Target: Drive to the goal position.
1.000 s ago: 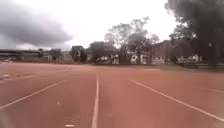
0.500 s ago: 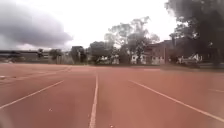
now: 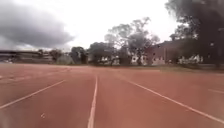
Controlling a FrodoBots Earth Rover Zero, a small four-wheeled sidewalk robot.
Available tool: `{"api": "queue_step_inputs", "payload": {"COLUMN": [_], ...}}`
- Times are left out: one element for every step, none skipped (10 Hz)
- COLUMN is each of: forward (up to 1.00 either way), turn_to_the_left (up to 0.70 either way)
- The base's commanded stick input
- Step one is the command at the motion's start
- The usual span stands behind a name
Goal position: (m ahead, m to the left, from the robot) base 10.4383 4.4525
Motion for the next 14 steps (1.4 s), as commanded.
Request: {"api": "queue_step_inputs", "payload": {"forward": [0.45,0.45,0.45,0.45,0.45,0.45,0.45,0.45,0.45,0.45,0.45,0.45,0.45,0.45], "turn_to_the_left": [0.00,0.00,0.00,0.00,0.00,0.00,0.00,0.00,0.00,0.00,0.00,0.00,0.00,0.00]}}
